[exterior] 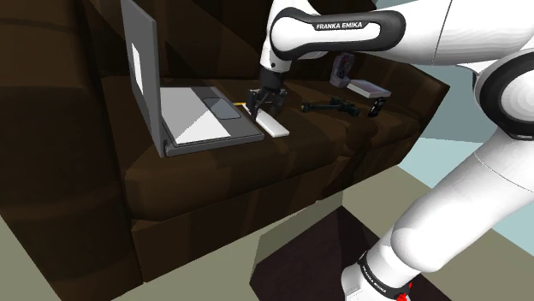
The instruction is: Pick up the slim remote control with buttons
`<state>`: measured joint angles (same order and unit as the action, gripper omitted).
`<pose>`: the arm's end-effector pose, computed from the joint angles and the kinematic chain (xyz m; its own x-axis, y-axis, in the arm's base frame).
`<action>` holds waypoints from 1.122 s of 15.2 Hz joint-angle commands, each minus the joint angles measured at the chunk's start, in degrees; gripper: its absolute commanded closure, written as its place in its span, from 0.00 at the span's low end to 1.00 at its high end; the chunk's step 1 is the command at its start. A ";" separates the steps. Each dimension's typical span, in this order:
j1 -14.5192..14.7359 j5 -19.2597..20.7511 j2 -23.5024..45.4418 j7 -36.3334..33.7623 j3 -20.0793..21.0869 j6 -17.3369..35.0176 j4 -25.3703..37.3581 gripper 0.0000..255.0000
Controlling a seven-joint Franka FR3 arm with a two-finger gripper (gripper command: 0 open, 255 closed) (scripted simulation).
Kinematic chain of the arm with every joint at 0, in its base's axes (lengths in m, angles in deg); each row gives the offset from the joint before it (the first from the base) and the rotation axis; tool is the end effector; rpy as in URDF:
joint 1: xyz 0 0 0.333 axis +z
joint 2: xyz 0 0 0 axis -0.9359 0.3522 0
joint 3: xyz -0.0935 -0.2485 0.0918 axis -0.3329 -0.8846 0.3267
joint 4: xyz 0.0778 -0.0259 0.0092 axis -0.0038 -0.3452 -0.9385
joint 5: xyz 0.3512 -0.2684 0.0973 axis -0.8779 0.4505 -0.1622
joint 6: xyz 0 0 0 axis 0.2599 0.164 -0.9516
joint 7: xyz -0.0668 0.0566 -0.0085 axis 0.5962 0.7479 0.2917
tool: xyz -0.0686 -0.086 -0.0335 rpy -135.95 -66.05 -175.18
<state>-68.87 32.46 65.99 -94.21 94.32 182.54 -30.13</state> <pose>0.5840 0.1229 0.4605 0.9972 -0.0741 -0.0005 -0.0741 -0.9972 0.0020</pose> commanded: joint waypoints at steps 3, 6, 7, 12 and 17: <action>-0.02 -0.02 -0.11 0.03 -0.03 -1.49 1.37 1.00; -0.03 -0.02 -0.16 0.04 -0.05 -3.79 3.62 1.00; -0.04 -0.01 -0.16 0.04 -0.05 -4.57 4.40 1.00; -0.06 0.04 0.05 0.00 -0.07 -8.45 8.49 1.00; -0.06 0.12 0.48 -0.06 -0.06 -11.72 12.18 1.00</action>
<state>-68.90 32.58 66.44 -94.32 94.29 171.24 -18.38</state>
